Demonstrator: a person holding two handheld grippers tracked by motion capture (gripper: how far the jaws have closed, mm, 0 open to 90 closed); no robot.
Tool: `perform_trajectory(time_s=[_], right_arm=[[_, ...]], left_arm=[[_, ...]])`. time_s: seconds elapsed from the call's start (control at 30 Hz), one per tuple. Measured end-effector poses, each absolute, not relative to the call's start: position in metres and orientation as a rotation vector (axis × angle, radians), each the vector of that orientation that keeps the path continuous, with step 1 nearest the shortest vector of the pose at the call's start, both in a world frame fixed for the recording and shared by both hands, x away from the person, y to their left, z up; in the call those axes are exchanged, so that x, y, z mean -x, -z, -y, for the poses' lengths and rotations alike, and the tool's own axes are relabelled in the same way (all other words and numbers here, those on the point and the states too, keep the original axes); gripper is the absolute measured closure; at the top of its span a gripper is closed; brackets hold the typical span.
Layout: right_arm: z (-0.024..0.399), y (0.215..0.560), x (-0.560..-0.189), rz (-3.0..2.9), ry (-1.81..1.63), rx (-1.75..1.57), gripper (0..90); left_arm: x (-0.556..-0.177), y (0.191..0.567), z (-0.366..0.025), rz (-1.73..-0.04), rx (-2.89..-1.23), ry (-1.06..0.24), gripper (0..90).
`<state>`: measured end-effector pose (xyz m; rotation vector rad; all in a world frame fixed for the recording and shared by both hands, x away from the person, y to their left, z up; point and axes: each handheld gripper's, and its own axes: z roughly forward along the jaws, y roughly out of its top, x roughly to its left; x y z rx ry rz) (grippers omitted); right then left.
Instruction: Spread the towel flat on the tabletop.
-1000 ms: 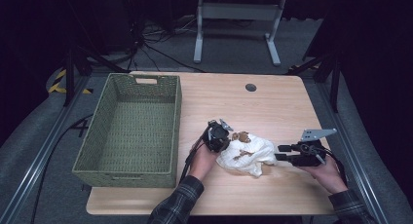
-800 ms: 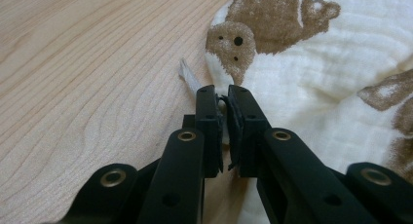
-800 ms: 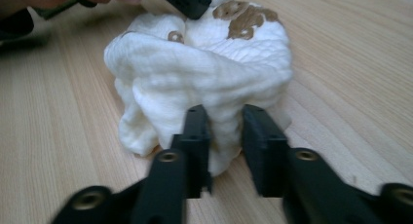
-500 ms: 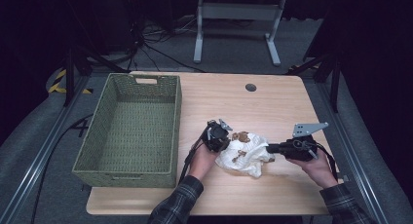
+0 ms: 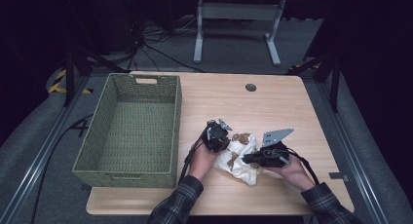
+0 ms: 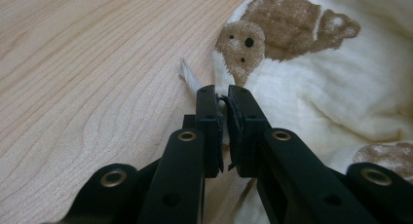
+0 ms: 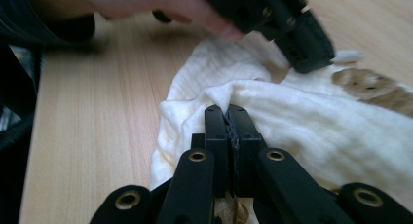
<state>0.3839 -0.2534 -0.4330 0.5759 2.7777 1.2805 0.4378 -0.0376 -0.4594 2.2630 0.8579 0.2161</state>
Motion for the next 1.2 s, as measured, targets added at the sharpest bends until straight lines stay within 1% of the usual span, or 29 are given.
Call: perform_trajectory(time_s=[0.1,0.17,0.23,0.3,0.33,0.37,0.43,0.5,0.53,0.67,0.77,0.83,0.97,1.2], right_arm=[[0.247,0.438,-0.384,-2.799,-1.244,-0.566,88.7],[0.238,0.449,-0.383,-2.837,-1.167,-0.558,88.8],[0.237,0.45,-0.383,-2.838,-1.158,-0.553,88.5],[0.238,0.449,-0.382,-2.838,-1.16,-0.547,86.9],[0.239,0.448,-0.381,-2.839,-1.168,-0.553,83.9],[0.241,0.444,-0.38,-2.833,-1.169,-0.539,80.0],[0.246,0.435,-0.377,-2.797,-1.191,-0.518,75.5],[0.252,0.428,-0.376,-2.776,-1.212,-0.521,73.5],[0.257,0.423,-0.376,-2.758,-1.232,-0.535,70.9],[0.279,0.408,-0.375,-2.696,-1.3,-0.574,69.9],[0.298,0.403,-0.377,-2.652,-1.303,-0.631,69.6],[0.312,0.406,-0.382,-2.633,-1.296,-0.693,69.4],[0.325,0.42,-0.39,-2.647,-1.258,-0.779,68.5],[0.326,0.436,-0.406,-2.667,-1.247,-0.853,65.7]], left_arm=[[-0.438,0.459,0.037,-0.855,-2.262,-0.205,83.8],[-0.437,0.459,0.038,-0.858,-2.268,-0.217,83.8],[-0.438,0.458,0.037,-0.85,-2.281,-0.215,83.9],[-0.439,0.46,0.037,-0.848,-2.256,-0.214,83.8],[-0.439,0.46,0.037,-0.849,-2.256,-0.214,83.8],[-0.438,0.46,0.037,-0.854,-2.257,-0.215,83.9],[-0.438,0.46,0.038,-0.853,-2.26,-0.217,83.9],[-0.439,0.46,0.037,-0.849,-2.262,-0.212,83.9],[-0.439,0.46,0.037,-0.849,-2.259,-0.212,83.9],[-0.438,0.46,0.037,-0.849,-2.256,-0.213,83.9],[-0.438,0.46,0.037,-0.849,-2.259,-0.217,83.9],[-0.438,0.46,0.037,-0.852,-2.256,-0.214,83.8],[-0.438,0.46,0.037,-0.849,-2.259,-0.218,83.8],[-0.438,0.46,0.037,-0.848,-2.259,-0.217,83.9]])
